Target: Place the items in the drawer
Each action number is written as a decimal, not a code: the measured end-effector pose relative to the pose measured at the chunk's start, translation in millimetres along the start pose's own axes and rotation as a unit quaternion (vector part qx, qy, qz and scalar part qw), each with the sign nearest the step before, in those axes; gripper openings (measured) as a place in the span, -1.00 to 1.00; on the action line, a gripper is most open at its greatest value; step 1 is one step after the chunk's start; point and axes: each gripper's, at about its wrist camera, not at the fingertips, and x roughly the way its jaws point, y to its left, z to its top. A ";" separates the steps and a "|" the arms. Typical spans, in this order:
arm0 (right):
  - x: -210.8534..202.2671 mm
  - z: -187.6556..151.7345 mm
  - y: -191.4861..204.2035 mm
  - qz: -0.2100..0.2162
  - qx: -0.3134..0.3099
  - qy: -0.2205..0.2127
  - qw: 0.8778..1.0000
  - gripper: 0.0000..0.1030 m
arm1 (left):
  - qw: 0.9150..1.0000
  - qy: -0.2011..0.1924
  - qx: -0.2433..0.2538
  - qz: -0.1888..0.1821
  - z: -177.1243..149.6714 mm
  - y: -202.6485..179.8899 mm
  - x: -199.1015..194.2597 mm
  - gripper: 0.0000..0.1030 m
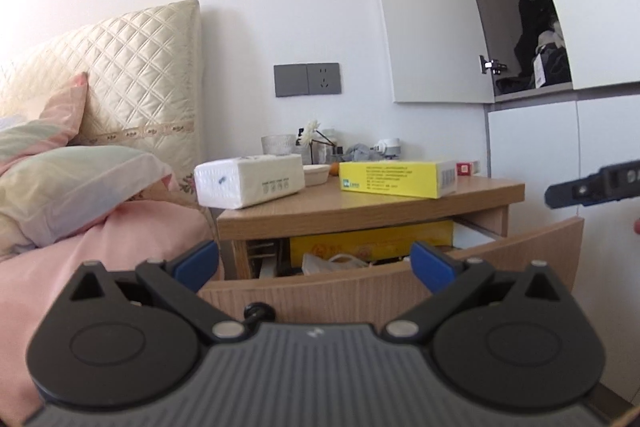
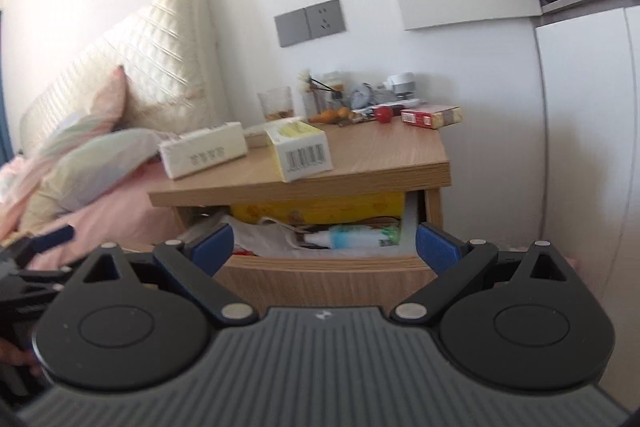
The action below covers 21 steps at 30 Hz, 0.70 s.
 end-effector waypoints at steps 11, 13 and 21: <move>7.6 -4.2 21.9 -0.044 -0.012 -0.001 0.999 0.94 | 1.000 0.011 -0.009 0.025 17.3 -0.1 -2.3 1.00; 6.6 -5.2 28.4 -0.041 -0.014 -0.006 0.999 0.94 | 0.999 0.014 -0.014 0.035 22.4 1.3 -2.2 1.00; 4.7 -6.8 42.2 -0.030 -0.014 -0.019 0.999 0.94 | 0.998 0.014 -0.032 0.060 43.0 13.2 1.3 1.00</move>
